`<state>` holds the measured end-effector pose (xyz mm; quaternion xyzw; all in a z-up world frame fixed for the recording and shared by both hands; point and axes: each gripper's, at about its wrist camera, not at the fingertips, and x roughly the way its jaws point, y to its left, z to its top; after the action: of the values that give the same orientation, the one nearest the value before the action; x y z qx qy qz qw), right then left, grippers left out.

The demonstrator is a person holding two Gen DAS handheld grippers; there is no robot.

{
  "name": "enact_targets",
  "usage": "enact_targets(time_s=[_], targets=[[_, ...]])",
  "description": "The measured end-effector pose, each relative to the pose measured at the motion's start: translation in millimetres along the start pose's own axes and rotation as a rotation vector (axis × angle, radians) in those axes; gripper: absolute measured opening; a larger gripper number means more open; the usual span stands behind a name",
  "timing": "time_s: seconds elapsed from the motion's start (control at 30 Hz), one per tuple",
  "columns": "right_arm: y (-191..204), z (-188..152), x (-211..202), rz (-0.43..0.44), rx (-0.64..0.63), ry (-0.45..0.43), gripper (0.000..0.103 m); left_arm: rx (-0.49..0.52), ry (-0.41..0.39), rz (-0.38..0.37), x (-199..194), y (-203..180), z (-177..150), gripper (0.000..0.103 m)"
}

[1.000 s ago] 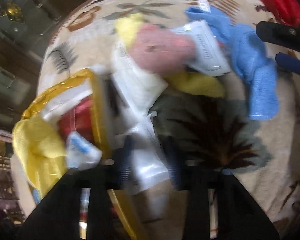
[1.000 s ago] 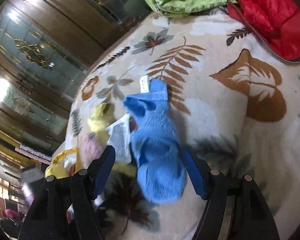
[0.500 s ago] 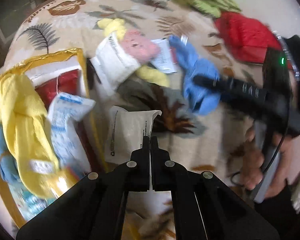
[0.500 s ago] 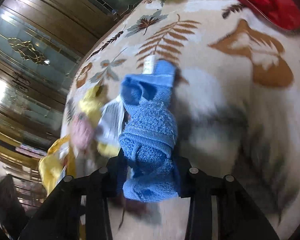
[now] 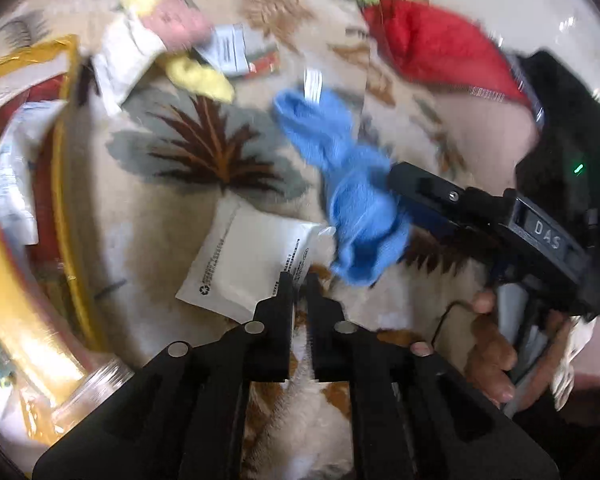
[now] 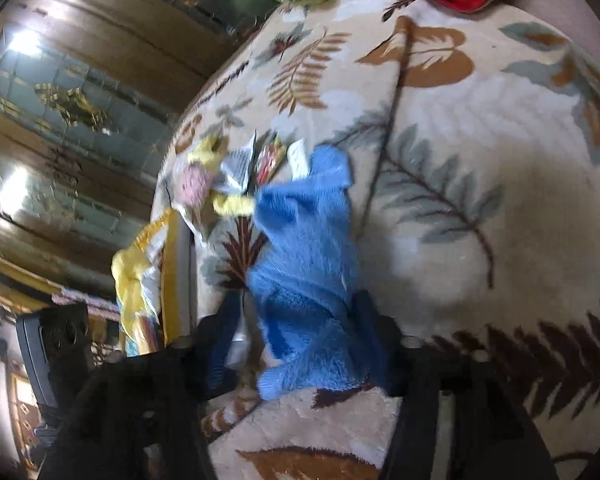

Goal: Organize soft objects
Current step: 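Carry the blue towel and white packet over the tray with both tools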

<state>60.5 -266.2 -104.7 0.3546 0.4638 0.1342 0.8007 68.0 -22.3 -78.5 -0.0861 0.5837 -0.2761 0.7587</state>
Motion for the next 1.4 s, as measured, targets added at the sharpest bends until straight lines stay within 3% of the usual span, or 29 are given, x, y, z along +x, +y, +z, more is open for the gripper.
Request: enact_targets(time_s=[0.03,0.07,0.17,0.23,0.33,0.4,0.43,0.57,0.77,0.83,0.9,0.93,0.97,1.03,1.13,1.4], targets=[[0,1,-4,0.005,0.006,-0.010,0.074,0.003,-0.004,0.006,-2,-1,0,0.033],[0,5,-5,0.007,0.005,-0.010,0.074,0.016,-0.026,0.027,-7,-4,3,0.043],[3,11,-3,0.001,-0.008,-0.013,0.074,0.025,-0.061,0.070,-9,-4,12,0.055],[7,10,4,-0.005,-0.020,0.001,0.074,0.008,-0.029,0.113,6,2,20,0.055],[9,8,13,-0.023,-0.029,0.023,0.074,-0.012,0.106,0.216,39,15,26,0.055],[9,7,23,-0.047,-0.038,0.043,0.074,0.015,0.112,0.239,45,11,29,0.061],[9,7,27,-0.061,-0.037,0.054,0.074,0.021,0.107,0.235,45,9,31,0.067],[4,8,39,-0.100,-0.016,0.102,0.074,0.067,0.118,0.248,51,4,27,0.071],[6,6,40,-0.117,-0.021,0.097,0.074,0.043,0.118,0.140,39,15,13,0.070],[6,5,40,-0.129,-0.020,0.095,0.071,0.030,0.109,0.163,42,13,14,0.062],[7,4,40,-0.159,-0.024,0.091,0.060,0.040,0.092,0.186,44,10,12,0.058],[6,3,40,-0.160,-0.025,0.095,0.051,0.042,0.078,0.187,41,9,10,0.045],[5,2,40,-0.161,-0.021,0.097,0.048,0.053,0.062,0.170,36,7,6,0.022],[5,0,37,-0.172,-0.029,0.091,0.044,0.020,0.065,0.093,37,6,3,0.010],[11,-4,29,-0.171,-0.047,0.068,0.042,0.029,0.048,0.075,32,4,-7,0.006],[35,-13,-11,-0.129,-0.124,-0.023,0.041,-0.029,-0.085,-0.065,-23,10,-24,0.000]])
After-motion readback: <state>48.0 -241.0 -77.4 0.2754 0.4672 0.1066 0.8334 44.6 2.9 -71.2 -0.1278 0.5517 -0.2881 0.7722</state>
